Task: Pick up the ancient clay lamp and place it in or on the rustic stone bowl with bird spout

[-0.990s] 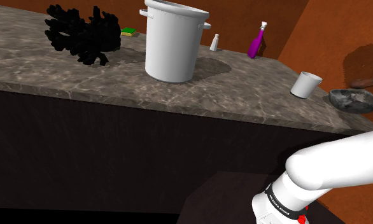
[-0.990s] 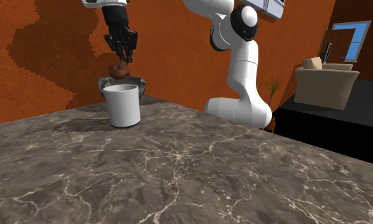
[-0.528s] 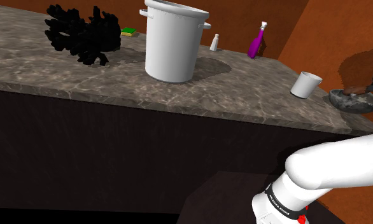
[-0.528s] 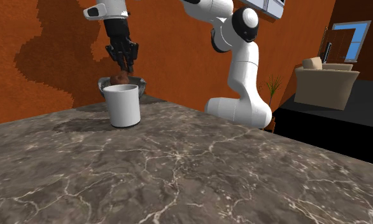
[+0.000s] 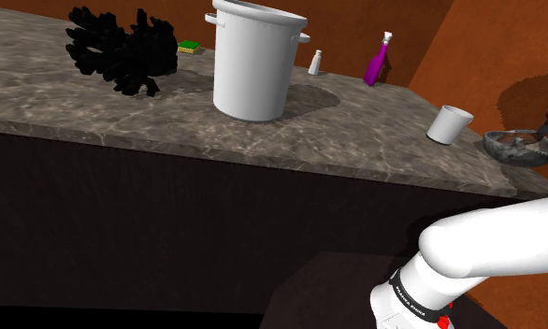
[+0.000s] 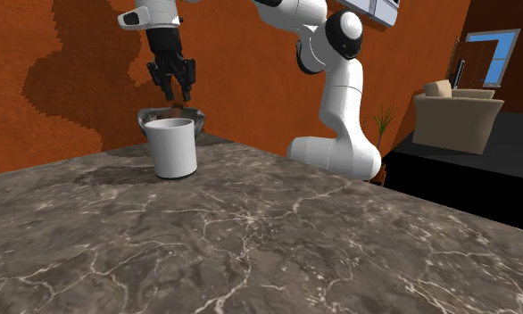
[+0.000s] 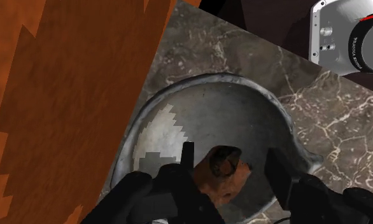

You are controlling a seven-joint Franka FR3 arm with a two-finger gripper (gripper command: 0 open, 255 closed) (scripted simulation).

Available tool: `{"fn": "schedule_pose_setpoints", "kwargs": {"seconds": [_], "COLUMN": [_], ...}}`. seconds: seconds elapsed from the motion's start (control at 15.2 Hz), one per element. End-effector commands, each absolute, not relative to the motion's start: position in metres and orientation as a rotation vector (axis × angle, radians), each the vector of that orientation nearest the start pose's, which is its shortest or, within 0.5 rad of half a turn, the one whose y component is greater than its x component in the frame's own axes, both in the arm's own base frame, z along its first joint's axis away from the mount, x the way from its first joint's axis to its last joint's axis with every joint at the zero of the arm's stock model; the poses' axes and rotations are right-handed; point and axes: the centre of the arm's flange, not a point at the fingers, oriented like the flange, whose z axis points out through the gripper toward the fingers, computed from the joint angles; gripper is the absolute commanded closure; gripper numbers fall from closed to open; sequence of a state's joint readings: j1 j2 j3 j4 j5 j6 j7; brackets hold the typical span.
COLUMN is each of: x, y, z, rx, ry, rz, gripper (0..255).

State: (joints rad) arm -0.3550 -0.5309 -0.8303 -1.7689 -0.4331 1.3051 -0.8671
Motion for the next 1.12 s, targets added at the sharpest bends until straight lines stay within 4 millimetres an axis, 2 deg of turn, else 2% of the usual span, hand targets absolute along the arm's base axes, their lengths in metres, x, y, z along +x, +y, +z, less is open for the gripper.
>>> {"fn": "schedule_pose_setpoints", "kwargs": {"seconds": [0.0,0.26,0.53,1.06], "x": [0.009,0.009,0.013,0.013], "y": [-0.442,-0.442,-0.445,-0.445], "z": [0.657,0.657,0.707,0.707], "rx": [-3.037,-3.037,-3.037,-3.037], "ry": [0.492,0.492,0.492,0.492], "rz": [0.137,0.137,0.137,0.137], "gripper": [0,0,0,0]}}
